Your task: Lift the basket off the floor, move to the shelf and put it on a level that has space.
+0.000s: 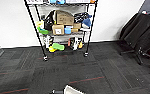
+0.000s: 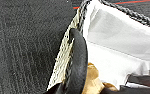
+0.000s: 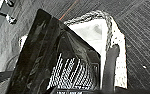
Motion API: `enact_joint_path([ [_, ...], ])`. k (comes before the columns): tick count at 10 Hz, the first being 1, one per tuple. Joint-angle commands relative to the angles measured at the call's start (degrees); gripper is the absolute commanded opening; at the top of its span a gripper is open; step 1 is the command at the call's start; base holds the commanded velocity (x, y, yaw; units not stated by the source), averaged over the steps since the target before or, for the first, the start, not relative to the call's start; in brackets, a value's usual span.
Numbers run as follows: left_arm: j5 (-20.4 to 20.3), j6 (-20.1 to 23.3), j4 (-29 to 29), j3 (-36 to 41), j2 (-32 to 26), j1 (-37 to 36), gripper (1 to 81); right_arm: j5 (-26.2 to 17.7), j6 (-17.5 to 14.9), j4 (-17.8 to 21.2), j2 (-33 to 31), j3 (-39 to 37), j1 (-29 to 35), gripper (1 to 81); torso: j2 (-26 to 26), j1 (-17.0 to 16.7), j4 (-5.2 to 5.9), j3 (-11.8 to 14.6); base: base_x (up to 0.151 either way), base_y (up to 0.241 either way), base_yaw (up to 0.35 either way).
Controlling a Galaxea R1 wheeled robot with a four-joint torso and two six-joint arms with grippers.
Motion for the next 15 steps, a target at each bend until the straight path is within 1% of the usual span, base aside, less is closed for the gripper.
enact_joint_path([
  [1,4.55,0.22,-0.46,1.32,0.52,-5.69,81.1,-1.66,0.48,0.31,-0.94,2.84,4.47,81.1,0.00,0.00,0.00,0.00,0.000,0.000,0.000],
  [3,4.55,0.22,-0.55,1.68,0.78,-5.43,81.1,-1.66,0.48,0.22,-0.86,2.93,4.29,81.1,0.00,0.00,0.00,0.00,0.000,0.000,0.000],
  [6,4.90,0.22,-0.55,7.12,-0.89,-5.16,81.1,-1.66,0.48,0.05,-0.86,2.93,4.20,81.1,0.00,0.00,0.00,0.00,0.000,0.000,0.000],
  [7,4.90,0.13,-0.46,7.74,-1.24,-5.16,1.0,-1.66,0.48,-0.21,-0.86,3.02,4.12,81.1,0.00,0.00,0.00,0.00,0.000,0.000,0.000],
  [8,4.90,0.13,-0.46,7.74,-1.41,-5.08,1.0,-1.66,0.48,-0.48,-0.86,2.94,4.11,1.0,0.00,0.00,0.00,0.00,0.000,0.000,0.000],
  [13,4.73,-0.31,-0.73,8.26,-2.46,-3.76,1.0,-1.75,0.48,-0.57,-1.03,2.93,4.29,1.0,0.00,0.02,0.00,-0.02,0.000,0.000,0.000],
  [14,4.38,-0.31,-2.56,8.97,-3.69,-3.50,1.0,-2.01,0.48,-0.57,-1.03,2.93,4.64,1.0,0.00,0.02,0.00,-0.05,0.000,0.000,0.000],
  [15,4.11,-0.31,-5.63,10.72,-5.27,-3.32,1.0,-2.28,0.48,-0.83,-1.21,3.19,5.08,1.0,0.00,0.02,0.00,-0.05,0.000,0.000,0.000],
])
